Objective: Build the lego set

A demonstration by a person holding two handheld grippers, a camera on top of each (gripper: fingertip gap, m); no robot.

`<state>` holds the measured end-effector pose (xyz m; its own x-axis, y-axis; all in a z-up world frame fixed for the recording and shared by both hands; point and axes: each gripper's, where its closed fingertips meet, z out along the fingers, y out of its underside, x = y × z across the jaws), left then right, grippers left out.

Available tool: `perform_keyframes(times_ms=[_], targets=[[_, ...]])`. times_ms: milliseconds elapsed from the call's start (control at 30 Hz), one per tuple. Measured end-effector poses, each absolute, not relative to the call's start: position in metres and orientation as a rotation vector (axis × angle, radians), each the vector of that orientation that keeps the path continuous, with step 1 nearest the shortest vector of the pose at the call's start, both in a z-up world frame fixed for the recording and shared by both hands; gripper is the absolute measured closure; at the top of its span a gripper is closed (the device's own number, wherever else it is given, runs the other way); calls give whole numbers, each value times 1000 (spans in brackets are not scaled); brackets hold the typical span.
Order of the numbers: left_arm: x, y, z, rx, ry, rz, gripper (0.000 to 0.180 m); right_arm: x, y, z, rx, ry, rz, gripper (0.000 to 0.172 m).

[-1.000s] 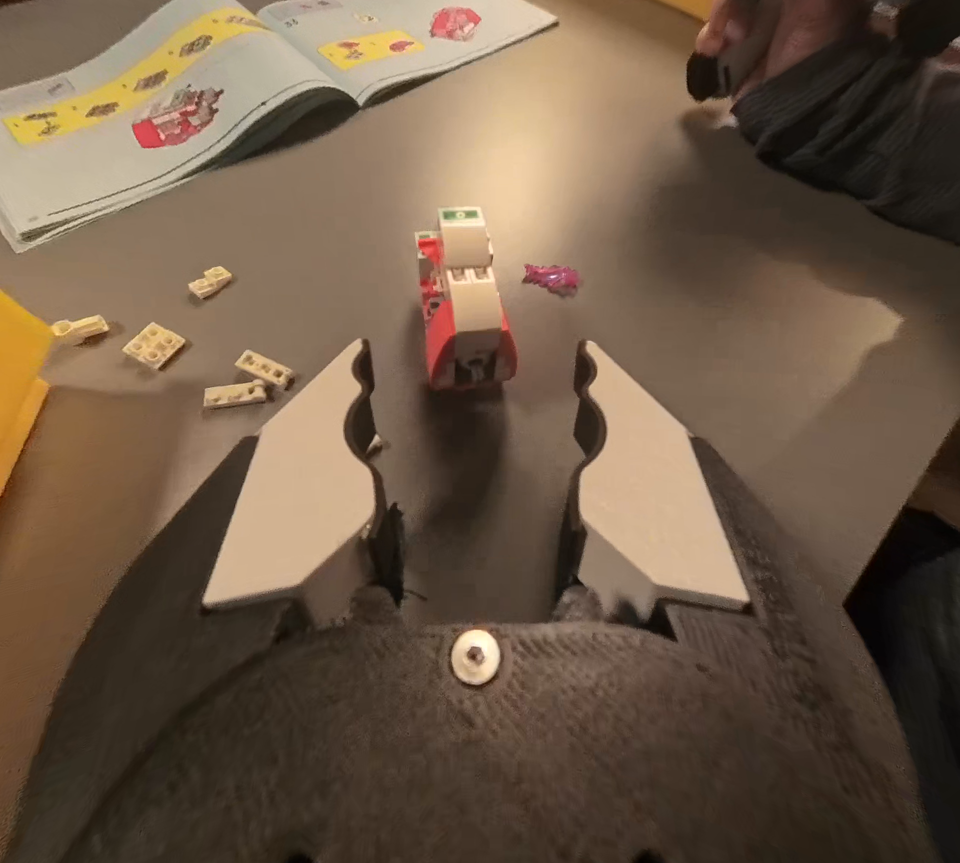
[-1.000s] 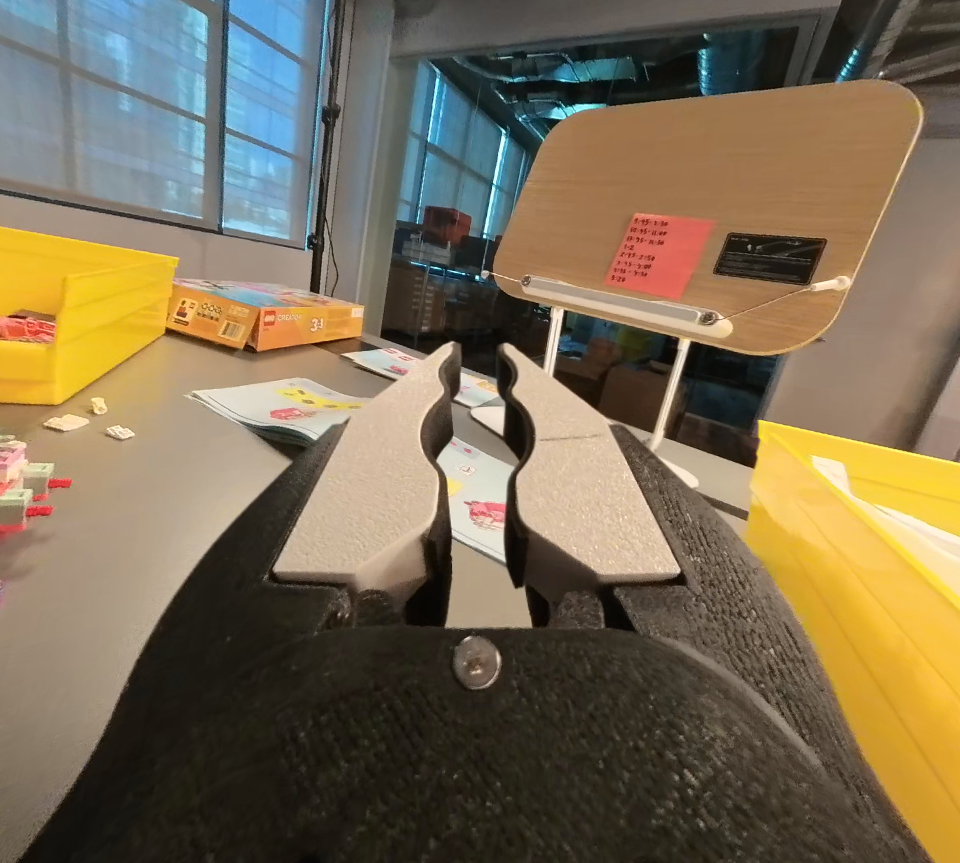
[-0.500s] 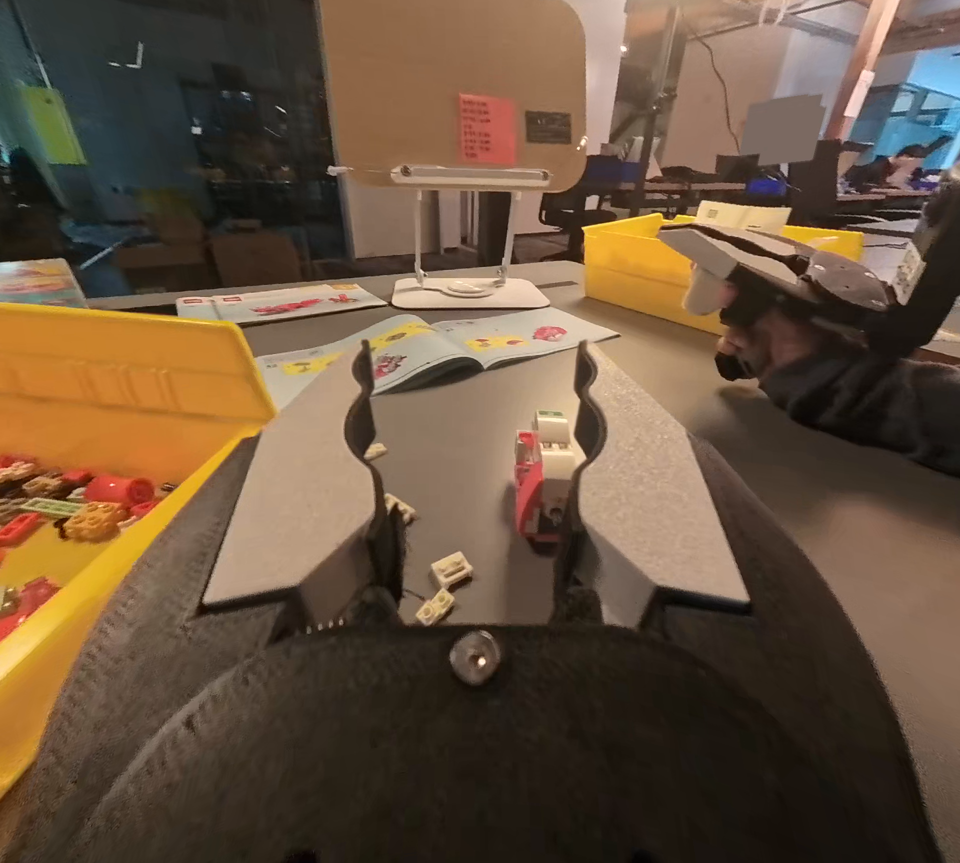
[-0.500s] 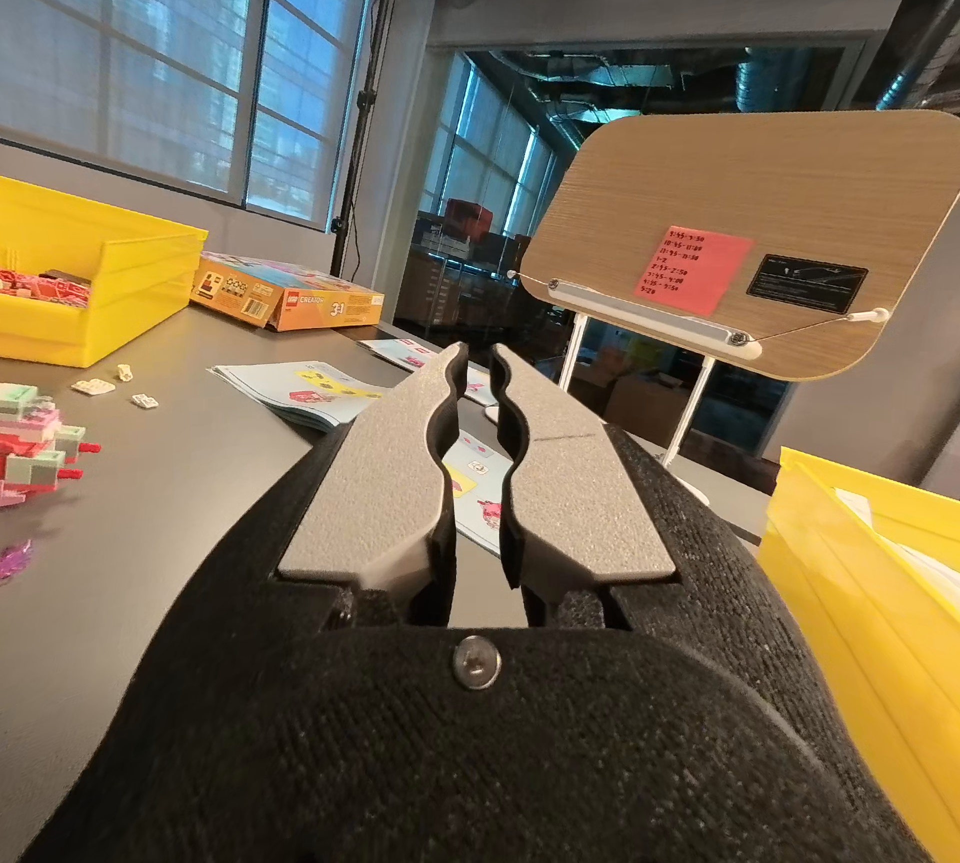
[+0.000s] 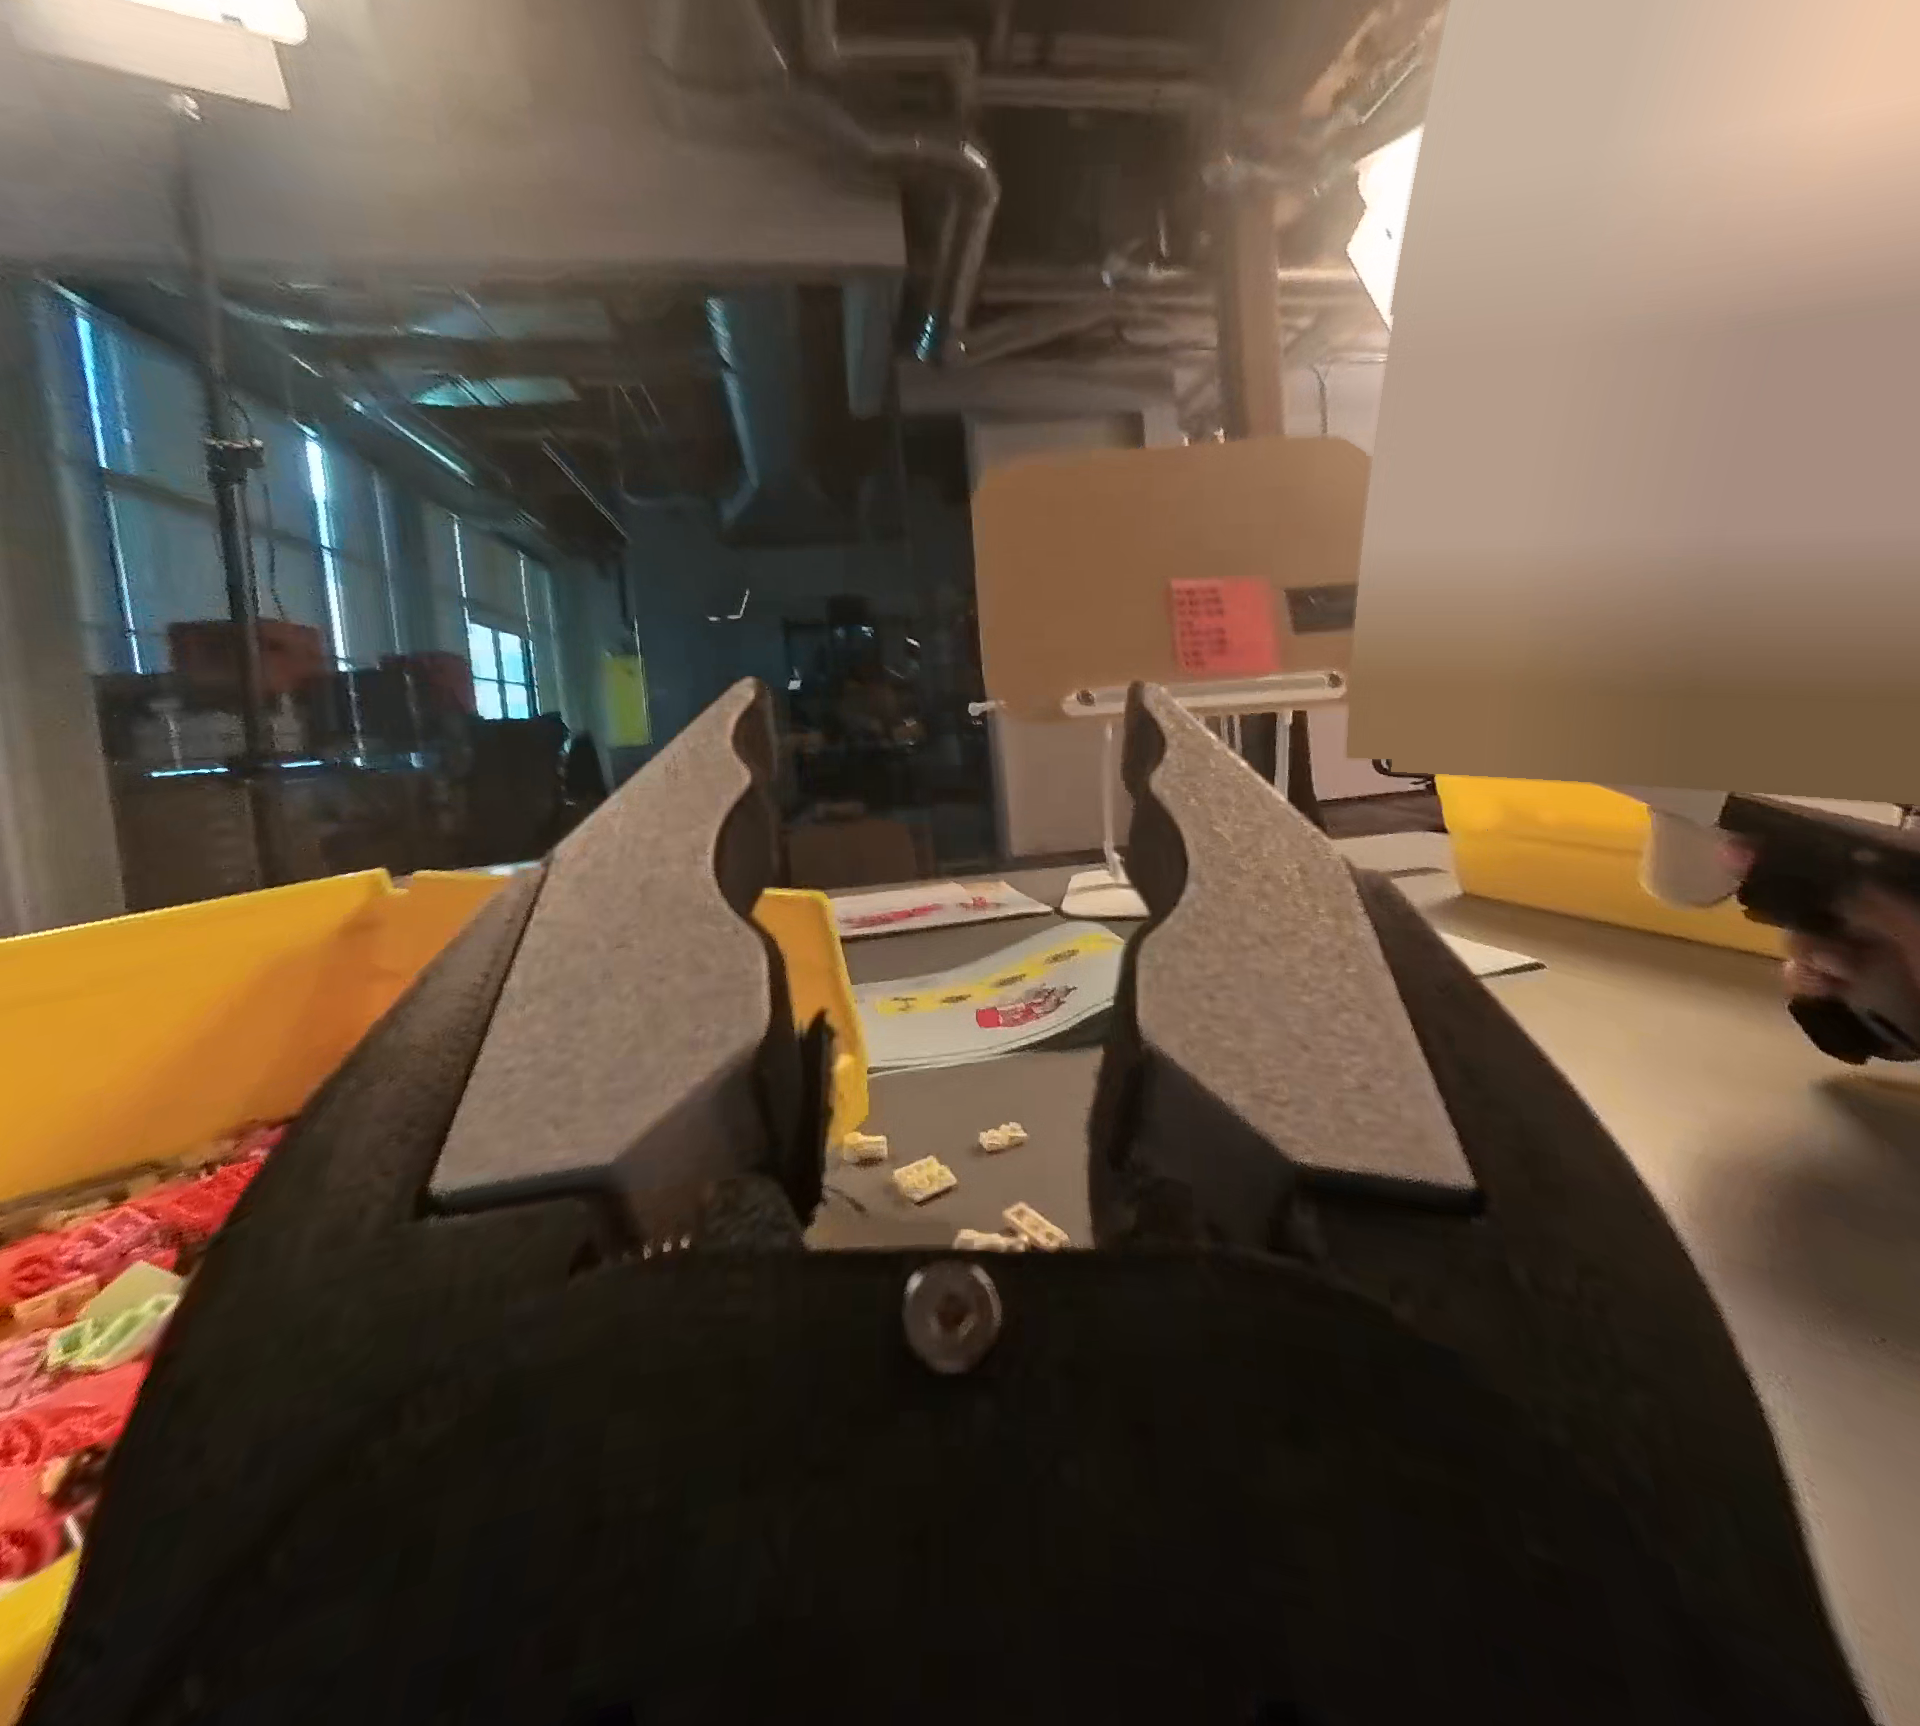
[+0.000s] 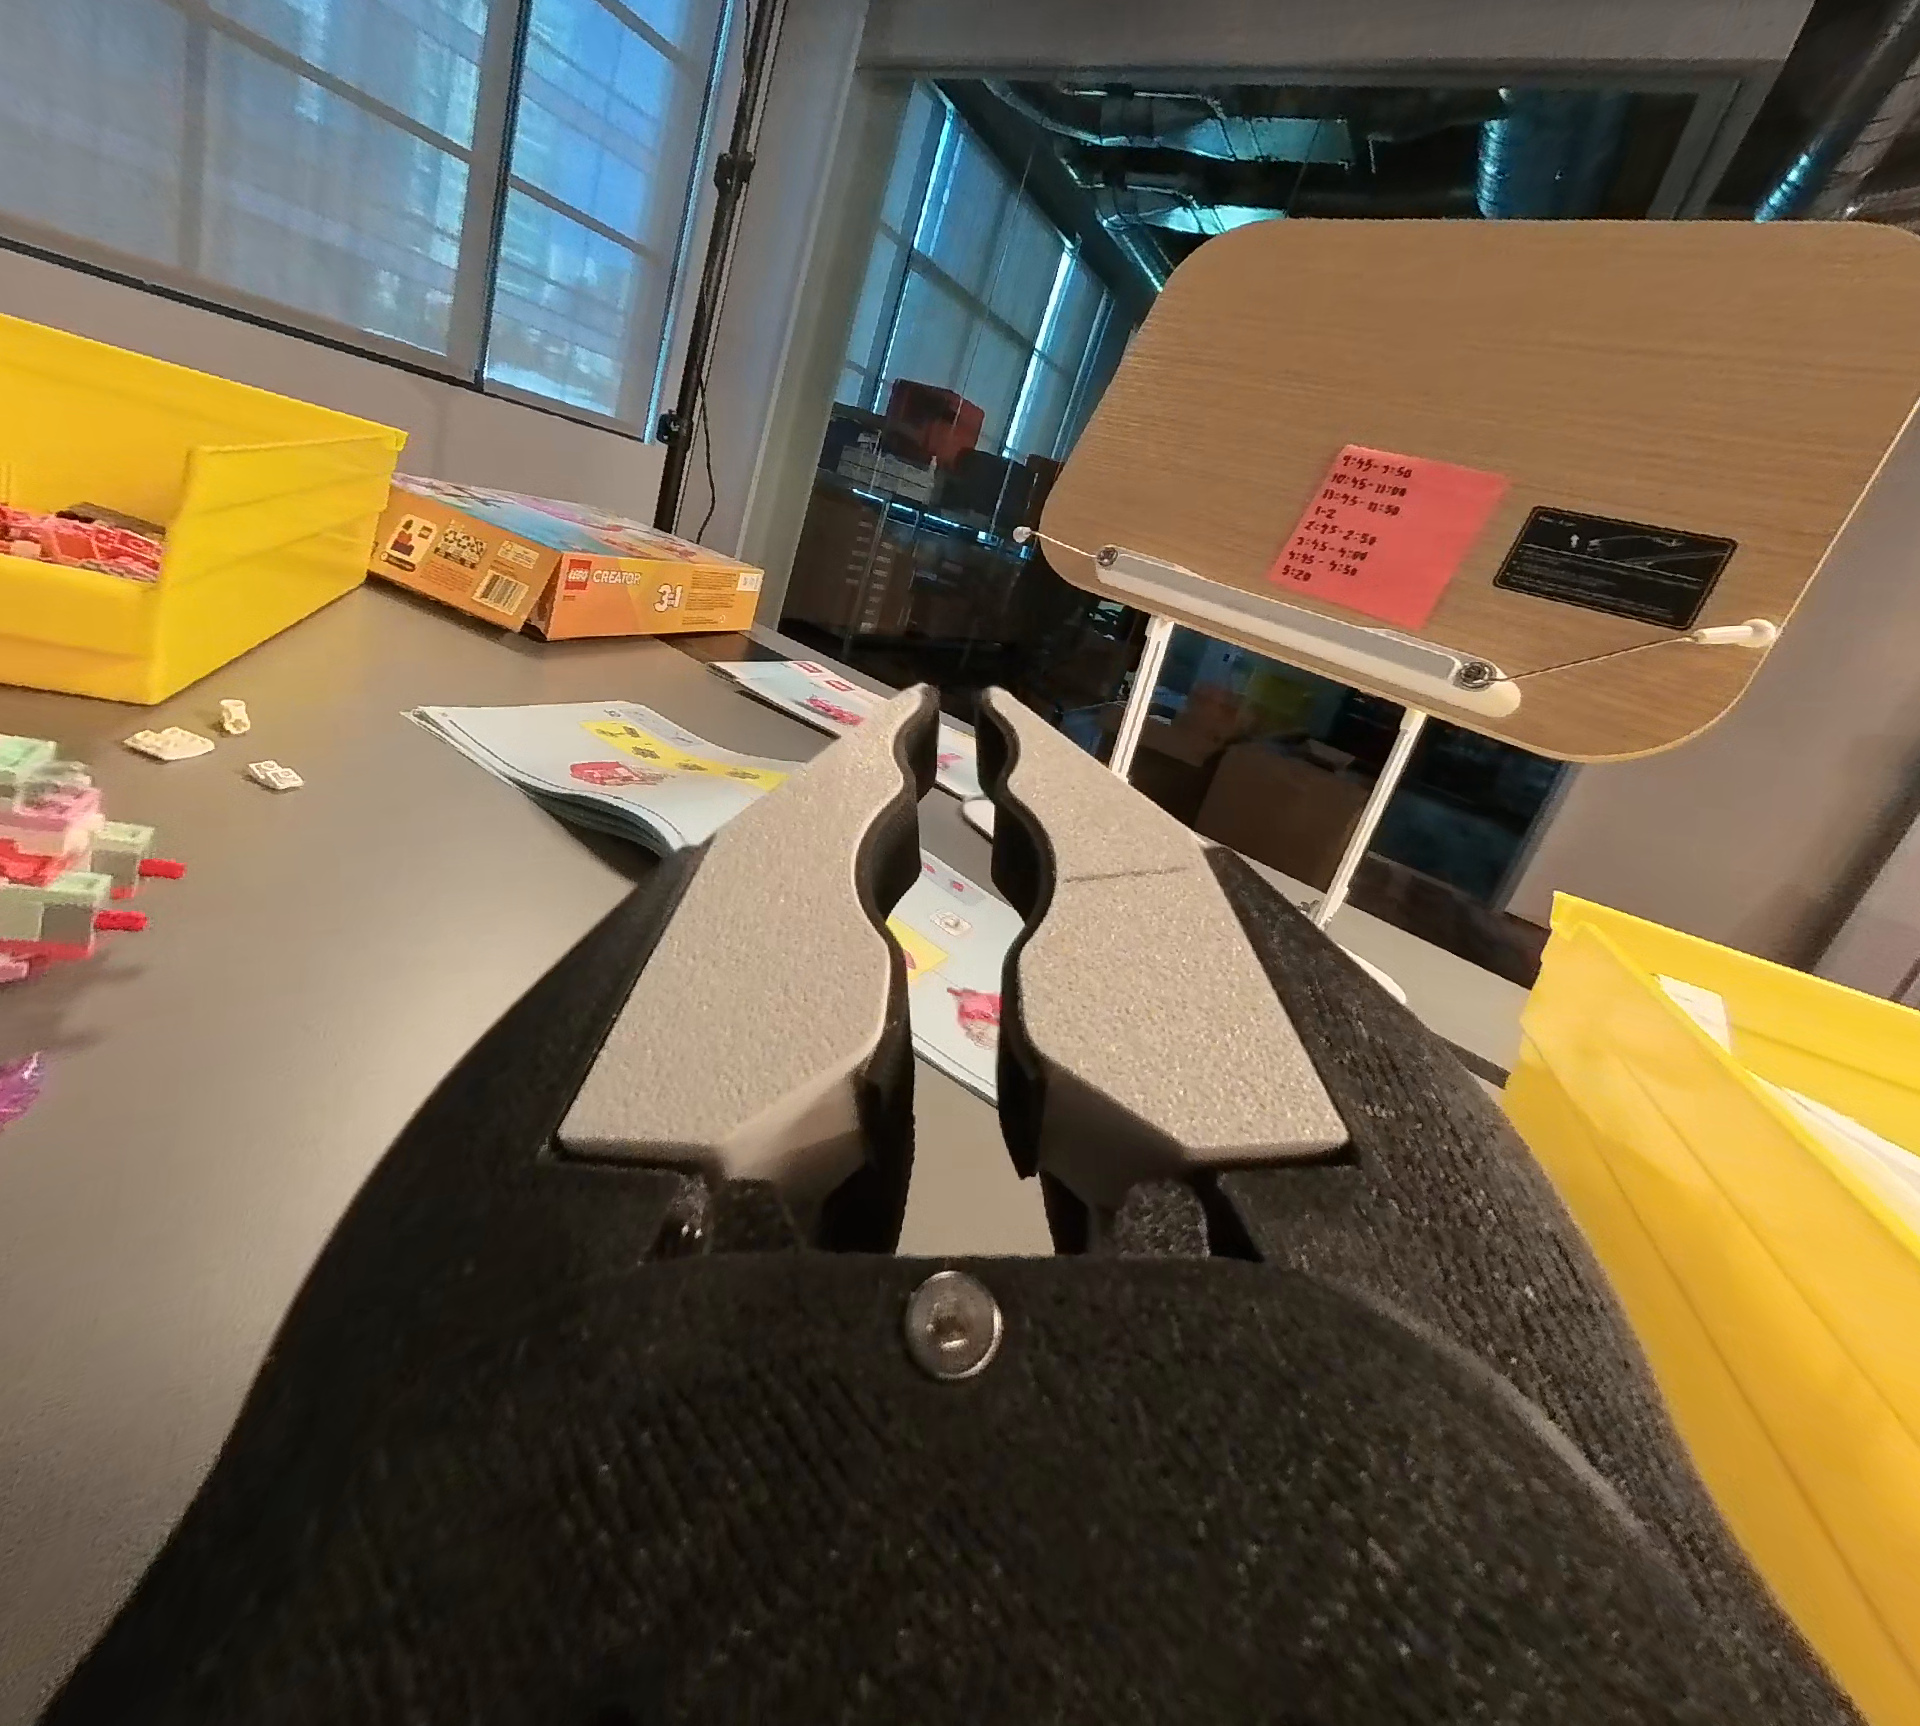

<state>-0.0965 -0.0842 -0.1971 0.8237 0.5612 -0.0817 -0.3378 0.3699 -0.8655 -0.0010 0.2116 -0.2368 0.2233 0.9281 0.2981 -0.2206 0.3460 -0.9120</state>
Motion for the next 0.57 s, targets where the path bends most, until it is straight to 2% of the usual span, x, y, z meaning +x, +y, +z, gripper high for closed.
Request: perform_keyframes(times_ms=[433,567], targets=[[-97,-83,-199,-1046,-252,522,117,-4,209,-240,-865,-1051,946,167],[-101,-75,-208,-1119,-278,473,125,-5,209,-240,-867,-1052,948,167]])
